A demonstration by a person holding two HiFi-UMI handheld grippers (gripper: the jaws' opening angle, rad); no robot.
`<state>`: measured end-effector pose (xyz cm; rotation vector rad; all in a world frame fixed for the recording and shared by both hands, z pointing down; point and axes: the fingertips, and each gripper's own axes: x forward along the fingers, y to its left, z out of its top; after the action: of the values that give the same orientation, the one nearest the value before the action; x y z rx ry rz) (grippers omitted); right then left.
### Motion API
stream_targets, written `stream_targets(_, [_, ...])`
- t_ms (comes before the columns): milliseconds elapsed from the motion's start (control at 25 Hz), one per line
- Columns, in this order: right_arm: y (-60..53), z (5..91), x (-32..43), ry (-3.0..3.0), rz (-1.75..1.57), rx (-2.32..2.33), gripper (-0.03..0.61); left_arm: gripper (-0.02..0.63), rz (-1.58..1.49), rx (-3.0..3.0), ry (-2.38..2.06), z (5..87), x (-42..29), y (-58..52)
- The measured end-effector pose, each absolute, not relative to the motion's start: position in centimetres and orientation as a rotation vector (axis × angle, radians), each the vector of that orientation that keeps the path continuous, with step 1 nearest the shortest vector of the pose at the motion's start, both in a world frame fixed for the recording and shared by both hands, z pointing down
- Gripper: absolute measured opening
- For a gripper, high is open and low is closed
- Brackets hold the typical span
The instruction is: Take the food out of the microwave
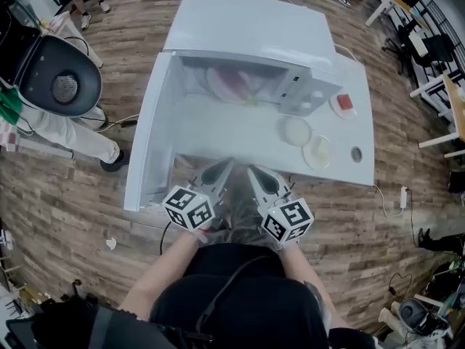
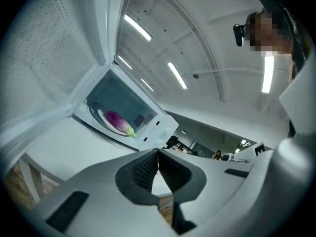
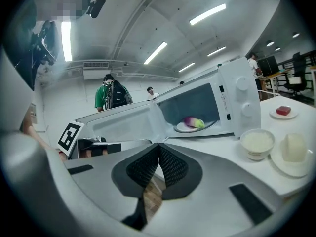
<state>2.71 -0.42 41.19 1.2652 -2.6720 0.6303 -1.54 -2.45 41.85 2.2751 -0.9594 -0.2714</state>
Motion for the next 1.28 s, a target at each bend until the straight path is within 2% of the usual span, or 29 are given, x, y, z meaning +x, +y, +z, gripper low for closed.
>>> stream_targets(1280, [-13.0, 47.1, 2.5, -2.547, 0.823, 1.076, 0.020, 0.015, -0.663, 1.693, -1.021, 47.6, -3.9, -16.3])
